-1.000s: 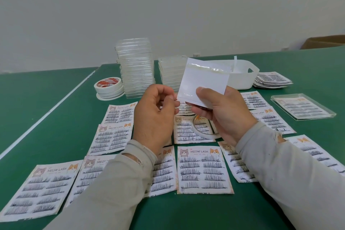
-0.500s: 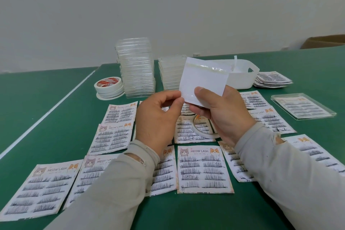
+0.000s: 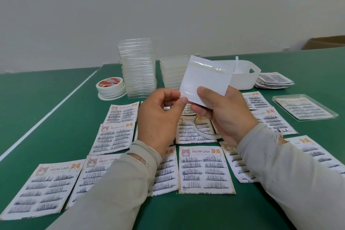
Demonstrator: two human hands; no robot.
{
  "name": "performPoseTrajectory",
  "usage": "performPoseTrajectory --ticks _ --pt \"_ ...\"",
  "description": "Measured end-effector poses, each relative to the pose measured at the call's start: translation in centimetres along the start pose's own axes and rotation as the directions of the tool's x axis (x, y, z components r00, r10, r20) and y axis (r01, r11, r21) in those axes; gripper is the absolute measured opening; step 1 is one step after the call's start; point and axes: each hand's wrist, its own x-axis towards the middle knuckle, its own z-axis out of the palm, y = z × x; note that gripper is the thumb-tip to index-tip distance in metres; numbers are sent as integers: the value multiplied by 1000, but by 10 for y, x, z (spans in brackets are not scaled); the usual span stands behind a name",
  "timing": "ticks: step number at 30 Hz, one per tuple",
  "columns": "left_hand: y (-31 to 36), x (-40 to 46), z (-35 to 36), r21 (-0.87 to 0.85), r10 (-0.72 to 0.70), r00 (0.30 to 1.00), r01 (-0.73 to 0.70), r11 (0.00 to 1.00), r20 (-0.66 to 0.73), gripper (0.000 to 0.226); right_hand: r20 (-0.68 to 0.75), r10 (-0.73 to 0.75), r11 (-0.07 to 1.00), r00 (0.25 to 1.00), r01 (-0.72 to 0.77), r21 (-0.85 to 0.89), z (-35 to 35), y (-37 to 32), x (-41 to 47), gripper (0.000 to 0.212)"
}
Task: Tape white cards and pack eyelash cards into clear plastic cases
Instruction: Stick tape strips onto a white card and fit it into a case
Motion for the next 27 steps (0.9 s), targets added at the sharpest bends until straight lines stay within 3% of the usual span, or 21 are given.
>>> performPoseTrajectory --ticks 12,21,27 --pt "0 0 0 12 -22 1000 22 1000 15 22 0 -106 984 994 105 -143 3 1 -3 17" --pt "3 0 0 6 -47 998 47 999 34 12 6 -93 990 996 93 -111 4 2 -3 15" --pt "3 0 0 -20 -18 1000 18 1000 2 20 -32 -67 994 997 64 -83 3 2 -1 13"
